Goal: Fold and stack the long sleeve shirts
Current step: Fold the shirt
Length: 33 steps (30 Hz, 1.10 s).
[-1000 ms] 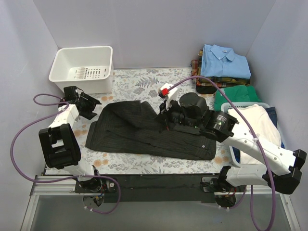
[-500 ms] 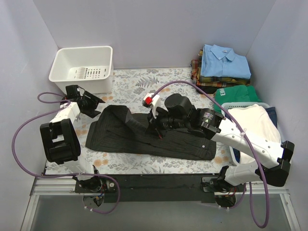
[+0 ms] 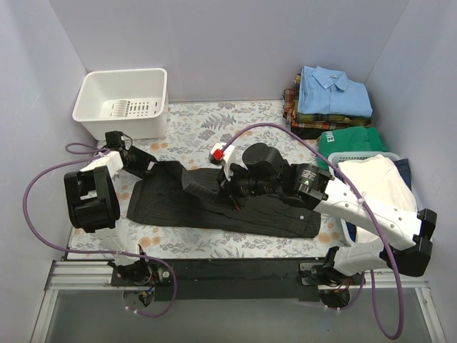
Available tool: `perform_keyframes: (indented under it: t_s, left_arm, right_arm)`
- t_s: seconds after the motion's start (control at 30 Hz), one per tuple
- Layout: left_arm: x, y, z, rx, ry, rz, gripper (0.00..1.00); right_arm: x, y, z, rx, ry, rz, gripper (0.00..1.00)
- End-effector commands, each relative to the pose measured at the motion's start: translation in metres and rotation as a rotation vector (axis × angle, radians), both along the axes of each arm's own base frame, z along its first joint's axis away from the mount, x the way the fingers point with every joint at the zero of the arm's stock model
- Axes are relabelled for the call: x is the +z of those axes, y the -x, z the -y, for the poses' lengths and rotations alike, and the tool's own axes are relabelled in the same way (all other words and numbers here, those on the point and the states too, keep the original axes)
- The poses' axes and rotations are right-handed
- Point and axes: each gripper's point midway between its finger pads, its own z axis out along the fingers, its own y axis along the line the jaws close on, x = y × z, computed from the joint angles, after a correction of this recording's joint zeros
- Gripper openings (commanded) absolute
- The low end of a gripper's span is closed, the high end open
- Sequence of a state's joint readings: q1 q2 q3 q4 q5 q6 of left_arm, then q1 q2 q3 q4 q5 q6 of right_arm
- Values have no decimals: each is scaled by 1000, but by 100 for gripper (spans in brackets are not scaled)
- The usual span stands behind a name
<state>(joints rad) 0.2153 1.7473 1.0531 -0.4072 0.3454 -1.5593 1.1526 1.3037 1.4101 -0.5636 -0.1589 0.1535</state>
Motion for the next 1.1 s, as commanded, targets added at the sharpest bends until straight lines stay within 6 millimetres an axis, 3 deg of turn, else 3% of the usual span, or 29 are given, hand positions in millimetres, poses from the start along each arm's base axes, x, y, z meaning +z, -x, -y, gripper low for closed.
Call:
perform_keyframes:
  t_s: [0.0,0.23,0.4,0.67,0.8,1.03,1.07]
  left_arm:
    - [0,-5,-6,26,-29,6,40]
    - [-13,-3,-8,30,-43,-30,1]
    - [-17,0,-18,47,-96,-50,0]
    - [-22,6,-28,55,-157,-79,0]
    - [-23,9,-28,47,-163,-86,0]
    - [-21,14,-31,19,-192,-85,1]
    - [-20,14,-31,6,-200,-79,6]
  right_arm:
    - [17,5,8,2,-40,31,1]
    - [9,9,16,-7,-15,13,1]
    - [-4,13,25,-23,15,-19,1]
    - [-54,32,52,-34,99,-122,1]
    - [-63,48,50,55,128,-173,1]
    - [-58,41,28,142,151,-123,1]
    - [-55,41,23,153,141,-125,1]
